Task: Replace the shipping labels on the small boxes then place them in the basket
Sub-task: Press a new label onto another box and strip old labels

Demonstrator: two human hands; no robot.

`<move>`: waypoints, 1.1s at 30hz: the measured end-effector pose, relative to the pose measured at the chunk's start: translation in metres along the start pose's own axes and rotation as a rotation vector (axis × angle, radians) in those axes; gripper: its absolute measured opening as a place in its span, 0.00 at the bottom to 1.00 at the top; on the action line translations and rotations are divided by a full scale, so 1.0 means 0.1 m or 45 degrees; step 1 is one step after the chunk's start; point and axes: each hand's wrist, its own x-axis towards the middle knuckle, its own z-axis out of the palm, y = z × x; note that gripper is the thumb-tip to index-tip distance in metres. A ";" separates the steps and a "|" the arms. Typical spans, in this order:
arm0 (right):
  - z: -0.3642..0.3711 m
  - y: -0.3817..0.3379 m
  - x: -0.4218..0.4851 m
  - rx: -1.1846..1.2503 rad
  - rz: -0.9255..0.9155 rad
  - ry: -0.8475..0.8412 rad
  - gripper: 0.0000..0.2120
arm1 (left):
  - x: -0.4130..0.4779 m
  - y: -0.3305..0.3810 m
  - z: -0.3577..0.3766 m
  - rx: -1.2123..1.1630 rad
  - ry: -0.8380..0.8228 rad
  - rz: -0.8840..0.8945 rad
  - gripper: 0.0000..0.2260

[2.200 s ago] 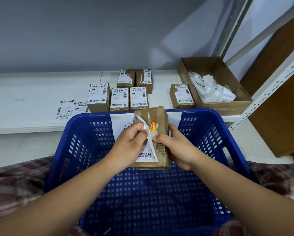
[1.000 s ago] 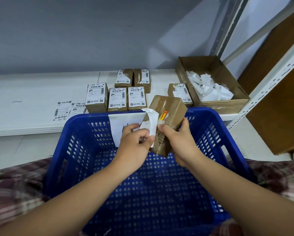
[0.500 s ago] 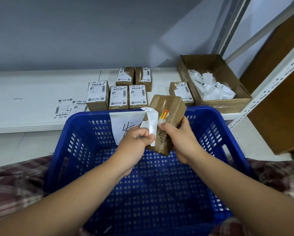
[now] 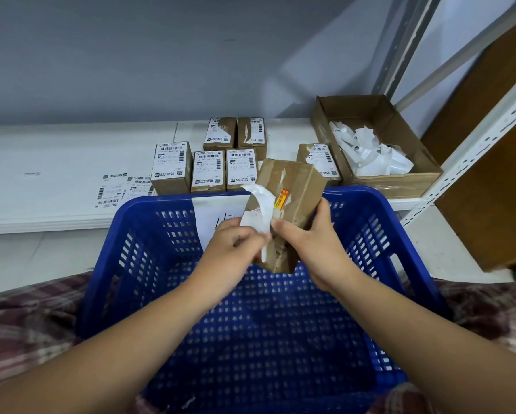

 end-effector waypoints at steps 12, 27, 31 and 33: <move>0.14 0.05 -0.21 -0.132 -0.103 -0.050 0.34 | 0.06 -0.06 -0.04 -0.139 0.169 -0.092 0.24; 0.10 0.08 -0.08 0.174 -0.017 -0.002 0.28 | 0.08 -0.04 -0.05 -0.321 0.331 -0.092 0.20; 0.08 0.08 -0.06 0.179 -0.033 -0.001 0.27 | 0.10 -0.08 -0.07 -0.416 0.322 -0.102 0.34; 0.09 0.10 -0.06 0.148 -0.053 0.024 0.25 | 0.09 -0.09 -0.05 -0.451 0.317 -0.108 0.31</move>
